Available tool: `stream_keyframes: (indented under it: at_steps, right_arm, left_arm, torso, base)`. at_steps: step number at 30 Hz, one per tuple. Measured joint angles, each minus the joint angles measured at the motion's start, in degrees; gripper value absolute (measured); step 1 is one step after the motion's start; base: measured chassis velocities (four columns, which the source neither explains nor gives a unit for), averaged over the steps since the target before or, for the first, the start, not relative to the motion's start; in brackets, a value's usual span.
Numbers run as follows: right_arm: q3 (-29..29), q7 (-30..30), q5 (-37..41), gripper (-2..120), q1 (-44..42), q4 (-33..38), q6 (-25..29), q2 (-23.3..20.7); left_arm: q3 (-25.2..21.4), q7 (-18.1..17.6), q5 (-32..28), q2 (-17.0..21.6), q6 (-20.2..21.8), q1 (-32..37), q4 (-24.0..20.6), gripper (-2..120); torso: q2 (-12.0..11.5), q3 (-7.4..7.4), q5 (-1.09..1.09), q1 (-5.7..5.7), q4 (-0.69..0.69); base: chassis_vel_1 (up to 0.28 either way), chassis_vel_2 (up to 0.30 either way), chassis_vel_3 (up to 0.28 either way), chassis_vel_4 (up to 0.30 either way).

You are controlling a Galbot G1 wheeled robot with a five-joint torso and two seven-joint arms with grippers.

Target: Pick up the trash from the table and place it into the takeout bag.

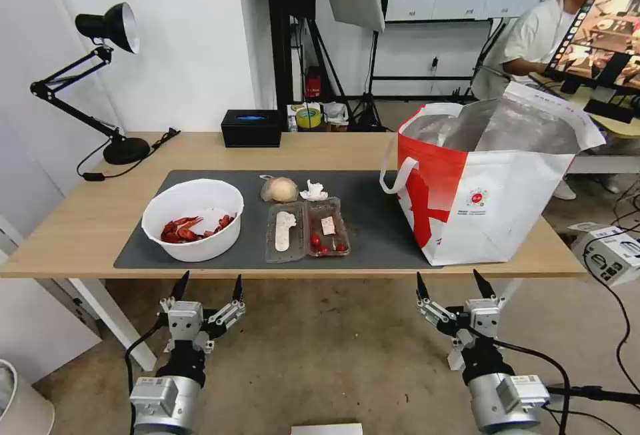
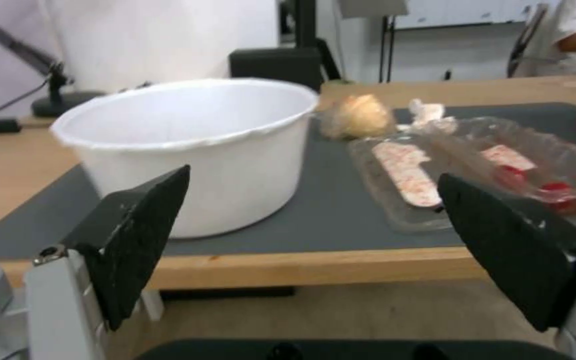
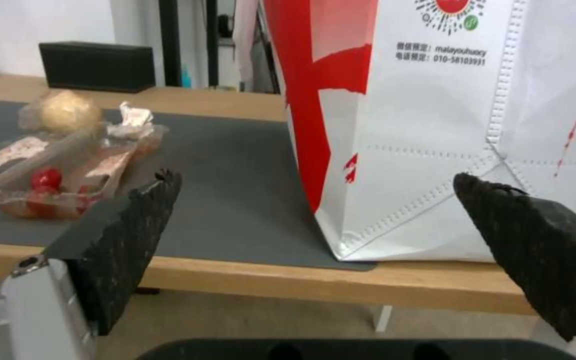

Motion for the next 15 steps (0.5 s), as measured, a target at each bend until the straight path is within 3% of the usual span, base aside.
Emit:
stream_keyframes:
  at_steps: [1,4,5,9,12,15]
  right_arm:
    - [0.0,0.0,0.0,100,0.0,0.0,0.0,0.0]
    - [0.6,1.5,5.9,100,1.8,2.2,-6.4,-6.1]
    - [0.6,1.5,5.9,100,1.8,2.2,-6.4,-6.1]
    - [1.3,3.5,13.3,100,4.0,4.9,-14.7,-14.0]
    - [1.5,4.1,15.3,100,4.6,5.7,-16.9,-16.1]
    - [2.1,5.7,21.5,100,6.5,7.9,-23.8,-22.6]
  left_arm:
    - [0.0,0.0,0.0,0.0,0.0,0.0,0.0,100]
    - [-3.5,-1.6,-6.9,1.3,6.9,0.4,-2.7,100]
    - [-3.5,-1.6,-6.9,1.3,6.9,0.4,-2.7,100]
    - [-8.0,-3.7,-15.7,3.0,15.7,0.8,-6.2,100]
    - [-9.2,-4.2,-18.0,3.5,18.1,1.0,-7.1,100]
    - [-10.9,-4.6,-21.3,4.2,19.9,1.1,-7.6,100]
  torso:
    - [0.0,0.00,0.00,0.00,0.00]
    - [0.0,0.00,0.00,0.00,0.01]
    - [0.0,0.00,0.00,0.00,0.01]
    - [0.0,0.00,0.00,0.00,0.02]
    - [0.0,0.00,0.01,0.00,0.01]
    - [0.0,0.00,-0.01,0.00,0.01]
  base:
    - [0.000,0.000,0.000,0.000]
    - [0.000,0.000,0.000,0.000]
    - [0.000,0.000,0.000,0.000]
    - [0.000,0.000,0.000,0.000]
    - [0.000,0.000,0.000,0.000]
    - [0.000,0.000,0.000,0.000]
